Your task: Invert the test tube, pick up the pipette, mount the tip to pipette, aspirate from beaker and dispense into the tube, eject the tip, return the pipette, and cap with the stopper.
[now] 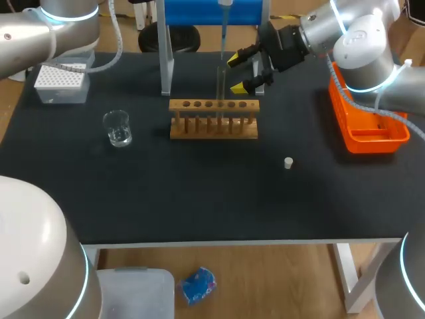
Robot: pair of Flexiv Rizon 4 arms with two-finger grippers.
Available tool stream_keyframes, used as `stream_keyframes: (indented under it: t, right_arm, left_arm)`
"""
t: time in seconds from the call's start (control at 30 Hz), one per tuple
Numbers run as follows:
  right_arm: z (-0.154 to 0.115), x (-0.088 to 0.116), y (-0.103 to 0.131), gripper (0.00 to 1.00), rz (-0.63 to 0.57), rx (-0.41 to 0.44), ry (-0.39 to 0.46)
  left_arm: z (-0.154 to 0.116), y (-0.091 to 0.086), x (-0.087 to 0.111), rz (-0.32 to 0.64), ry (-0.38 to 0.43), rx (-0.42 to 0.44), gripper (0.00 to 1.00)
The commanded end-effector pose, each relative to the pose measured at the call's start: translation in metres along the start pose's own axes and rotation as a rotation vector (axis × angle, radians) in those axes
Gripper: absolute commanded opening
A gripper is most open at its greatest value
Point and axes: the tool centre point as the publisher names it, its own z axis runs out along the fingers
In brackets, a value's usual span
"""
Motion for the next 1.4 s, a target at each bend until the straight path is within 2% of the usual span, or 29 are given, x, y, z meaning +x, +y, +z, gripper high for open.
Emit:
stream_keyframes:
  t: [0.03,0.77,1.1,1.4]
  right_arm:
    - [0.0,0.0,0.0,1.0,0.0,0.001,0.001]
    - [0.0,0.0,0.0,1.0,0.0,0.001,0.001]
    - [0.0,0.0,0.0,1.0,0.0,0.001,0.001]
    - [0.0,0.0,0.0,1.0,0.0,0.001,0.001]
  left_arm:
    - [-0.003,0.006,-0.004,-0.005,0.009,0.008,0.0]
    - [-0.007,0.023,0.003,-0.058,-0.019,0.002,0.0]
    - [-0.004,0.02,0.004,-0.068,-0.01,0.018,0.0]
    - [-0.002,0.007,0.006,-0.038,-0.007,0.011,0.0]
